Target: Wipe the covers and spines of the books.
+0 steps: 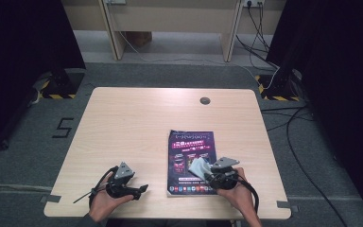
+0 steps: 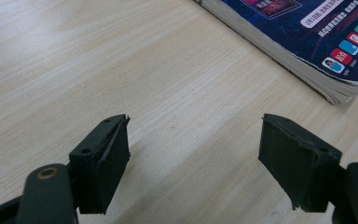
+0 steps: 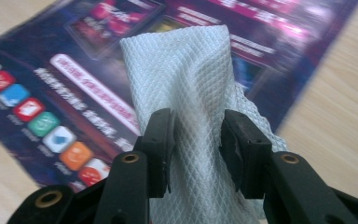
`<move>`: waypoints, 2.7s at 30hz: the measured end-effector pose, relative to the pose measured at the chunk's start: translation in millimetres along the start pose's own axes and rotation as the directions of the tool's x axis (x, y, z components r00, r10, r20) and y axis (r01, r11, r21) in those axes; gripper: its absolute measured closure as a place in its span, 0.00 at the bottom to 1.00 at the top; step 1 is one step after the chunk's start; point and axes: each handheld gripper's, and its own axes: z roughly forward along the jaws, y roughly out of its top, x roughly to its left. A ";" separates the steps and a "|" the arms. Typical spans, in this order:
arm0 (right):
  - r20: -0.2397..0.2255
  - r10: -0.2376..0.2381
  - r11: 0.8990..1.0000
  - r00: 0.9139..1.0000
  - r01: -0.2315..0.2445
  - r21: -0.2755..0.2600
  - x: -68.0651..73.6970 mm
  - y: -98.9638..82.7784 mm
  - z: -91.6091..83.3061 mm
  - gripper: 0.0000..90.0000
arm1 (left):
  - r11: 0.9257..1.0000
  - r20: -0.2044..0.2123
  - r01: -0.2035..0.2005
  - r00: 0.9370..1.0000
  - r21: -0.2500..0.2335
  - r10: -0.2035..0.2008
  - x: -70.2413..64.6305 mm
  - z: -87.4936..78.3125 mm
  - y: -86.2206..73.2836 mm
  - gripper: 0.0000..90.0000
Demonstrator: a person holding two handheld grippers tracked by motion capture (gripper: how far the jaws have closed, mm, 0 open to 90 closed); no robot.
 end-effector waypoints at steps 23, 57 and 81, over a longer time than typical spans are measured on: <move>-0.062 -0.035 0.999 0.997 0.034 -0.018 33.1 8.3 9.4 0.71 | 1.000 0.009 -0.013 1.000 0.001 0.013 -2.0 3.7 2.0 0.26; -0.027 0.005 1.000 1.000 -0.005 -0.015 14.4 -22.1 -16.6 0.66 | 0.993 0.100 -0.092 0.990 -0.072 0.099 -62.9 42.1 31.9 0.25; 0.163 0.036 0.999 0.986 -0.034 -0.014 -39.0 45.5 41.5 0.72 | 0.991 0.124 -0.129 0.983 -0.035 0.132 -61.8 48.3 30.6 0.31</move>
